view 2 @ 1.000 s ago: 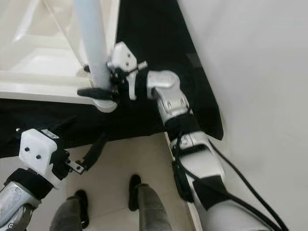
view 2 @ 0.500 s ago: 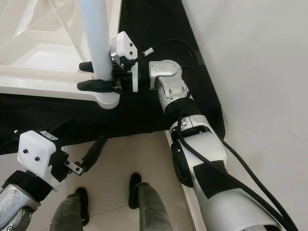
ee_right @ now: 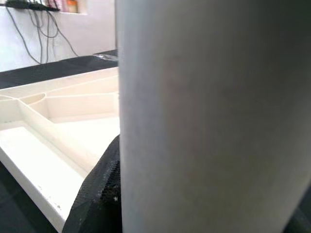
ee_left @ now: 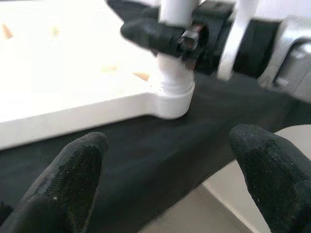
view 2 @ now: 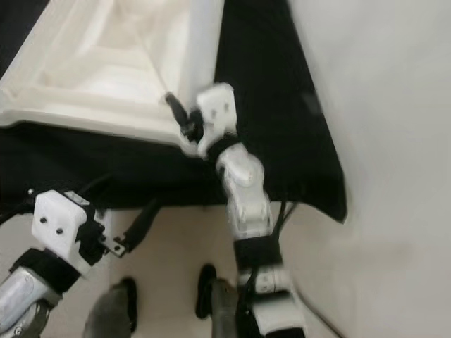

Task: Building children table

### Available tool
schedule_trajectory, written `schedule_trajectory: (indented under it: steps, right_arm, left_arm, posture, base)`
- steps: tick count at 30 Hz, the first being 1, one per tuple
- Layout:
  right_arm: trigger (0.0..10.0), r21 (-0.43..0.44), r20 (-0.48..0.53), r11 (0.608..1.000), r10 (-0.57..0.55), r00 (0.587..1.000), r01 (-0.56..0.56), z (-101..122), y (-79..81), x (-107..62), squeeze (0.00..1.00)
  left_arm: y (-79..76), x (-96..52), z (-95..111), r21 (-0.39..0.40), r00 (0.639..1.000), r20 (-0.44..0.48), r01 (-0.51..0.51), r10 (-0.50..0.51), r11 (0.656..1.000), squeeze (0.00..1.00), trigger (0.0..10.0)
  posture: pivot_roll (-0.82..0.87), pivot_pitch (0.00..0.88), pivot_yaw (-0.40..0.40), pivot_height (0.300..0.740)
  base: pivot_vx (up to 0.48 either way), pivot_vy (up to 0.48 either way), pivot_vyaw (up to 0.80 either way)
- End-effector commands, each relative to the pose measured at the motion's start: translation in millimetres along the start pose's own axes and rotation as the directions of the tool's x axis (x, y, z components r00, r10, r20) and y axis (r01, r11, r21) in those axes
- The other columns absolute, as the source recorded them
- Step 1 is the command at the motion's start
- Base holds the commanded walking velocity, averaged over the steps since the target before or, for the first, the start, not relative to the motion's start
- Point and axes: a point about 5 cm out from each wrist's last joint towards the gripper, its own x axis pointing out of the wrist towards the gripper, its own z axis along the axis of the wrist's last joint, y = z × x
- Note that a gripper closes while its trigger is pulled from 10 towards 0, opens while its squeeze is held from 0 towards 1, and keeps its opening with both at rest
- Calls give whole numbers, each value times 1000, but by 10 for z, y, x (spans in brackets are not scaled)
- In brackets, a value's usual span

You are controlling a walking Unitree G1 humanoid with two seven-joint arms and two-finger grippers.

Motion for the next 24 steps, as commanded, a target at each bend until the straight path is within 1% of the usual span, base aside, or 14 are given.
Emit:
schedule_trajectory:
  steps: [1,5,6,7,8,10,11,17,18,19,20,21,22,24]
  right_arm:
    - [0,-62,-252,998,12,968,-29,-507,49,-157,0]
    - [0,-85,-246,996,-9,969,-12,-439,-4,-60,0]
    - [4157,-92,-247,995,3,969,-27,-416,7,-51,0]
    - [6902,-98,-244,994,22,970,-48,-398,23,-48,0]
    - [10000,-124,-212,989,51,976,-78,-328,44,-35,729]
    - [10000,-144,-187,985,68,980,-96,-277,57,-29,729]
    - [10000,-137,-147,980,123,981,-143,-192,70,12,1000]
    - [10000,-130,-40,944,299,953,-302,30,-10,174,1000]
    - [10000,-136,2,882,456,890,-452,160,-50,283,290]
    - [10000,-136,2,882,456,890,-452,160,-50,283,290]
    - [10000,-142,8,851,512,859,-506,198,-49,307,290]
    - [10000,-142,8,851,512,859,-506,198,-49,307,290]
    - [10000,-133,-2,771,628,778,-623,264,-46,356,0]
    - [10000,-109,-16,731,676,736,-674,316,-62,419,0]
  left_arm:
    - [-30,-3,-24,-24,1000,-4,17,-18,1000,0,10000]
    - [0,5,-16,-12,1000,0,13,-13,1000,0,10000]
    - [9,5,-14,-8,1000,1,12,-12,1000,0,10000]
    - [15,4,-14,-5,1000,0,11,-11,1000,0,10000]
    - [17,4,-15,-4,1000,0,12,-12,1000,0,10000]
    - [18,5,-16,-3,1000,0,13,-13,1000,0,10000]
    - [13,7,-17,-4,1000,1,16,-16,1000,0,10000]
    - [-4,18,-13,-7,1000,2,22,-22,1000,0,10000]
    - [-13,14,-9,-9,1000,2,24,-24,1000,0,10000]
    - [-13,14,-9,-9,1000,2,24,-24,1000,0,10000]
    - [-17,11,-7,-10,1000,1,25,-25,1000,0,10000]
    - [-17,11,-7,-10,1000,1,25,-25,1000,0,10000]
    - [-23,0,-9,-10,1000,-3,24,-24,1000,0,10000]
    - [-23,-11,-11,-3,1000,-11,24,-24,1000,0,10000]
  posture:
    - [124,353,-145,740]
    - [132,352,-146,740]
    - [132,352,-146,740]
    - [134,349,-143,740]
    - [134,349,-143,740]
    - [134,349,-143,740]
    - [134,349,-143,740]
    - [137,356,-144,740]
    - [148,365,-149,740]
    - [148,365,-149,740]
    - [148,365,-149,740]
    - [148,365,-149,740]
    - [160,370,-150,740]
    - [184,379,-155,740]
  base:
    - [0,0,0]
    - [0,0,0]
    - [0,0,0]
    - [0,0,0]
    - [0,0,0]
    - [0,0,0]
    - [0,0,0]
    - [0,0,0]
    - [0,0,0]
    - [0,0,0]
    - [0,0,0]
    - [0,0,0]
    - [0,0,0]
    - [0,0,0]
